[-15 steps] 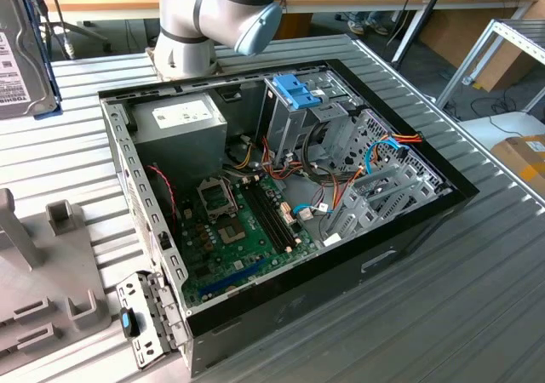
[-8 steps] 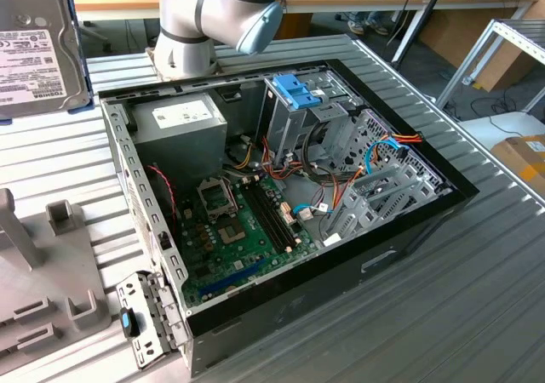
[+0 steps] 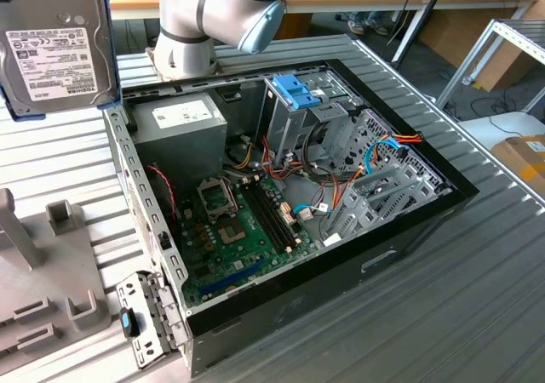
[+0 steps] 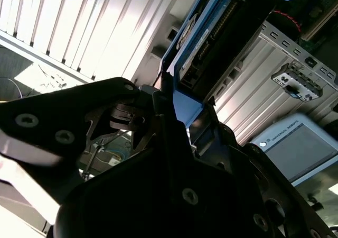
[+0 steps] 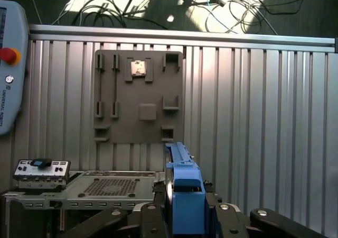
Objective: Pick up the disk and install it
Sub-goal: 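Pick up the disk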
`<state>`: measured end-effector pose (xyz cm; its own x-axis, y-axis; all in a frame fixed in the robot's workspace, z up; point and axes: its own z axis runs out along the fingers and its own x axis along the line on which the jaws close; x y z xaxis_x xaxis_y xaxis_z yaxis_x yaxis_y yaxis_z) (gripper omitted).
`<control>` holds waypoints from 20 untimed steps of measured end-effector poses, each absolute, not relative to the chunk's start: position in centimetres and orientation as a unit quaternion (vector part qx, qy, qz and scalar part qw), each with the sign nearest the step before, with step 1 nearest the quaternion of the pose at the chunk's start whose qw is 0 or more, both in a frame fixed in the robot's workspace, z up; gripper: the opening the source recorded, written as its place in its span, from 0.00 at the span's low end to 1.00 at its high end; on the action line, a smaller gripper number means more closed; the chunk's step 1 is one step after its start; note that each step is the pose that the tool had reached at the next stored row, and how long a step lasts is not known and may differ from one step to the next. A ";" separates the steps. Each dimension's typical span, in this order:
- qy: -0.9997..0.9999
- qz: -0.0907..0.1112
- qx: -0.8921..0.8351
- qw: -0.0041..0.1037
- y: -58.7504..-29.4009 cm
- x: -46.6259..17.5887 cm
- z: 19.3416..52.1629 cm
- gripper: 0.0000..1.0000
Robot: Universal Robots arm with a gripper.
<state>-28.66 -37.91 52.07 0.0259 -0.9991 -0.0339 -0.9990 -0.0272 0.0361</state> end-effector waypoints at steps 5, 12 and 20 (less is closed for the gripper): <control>-0.697 -0.025 0.717 0.001 -37.9 -24.9 52.1 0.37; -0.697 -0.025 0.717 0.001 -37.9 -23.6 52.1 0.37; -0.697 -0.025 0.717 0.001 -38.3 -20.3 52.1 0.37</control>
<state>-20.32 -38.33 52.06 0.0278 -0.9990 -0.0339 -0.9989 -0.0290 0.0362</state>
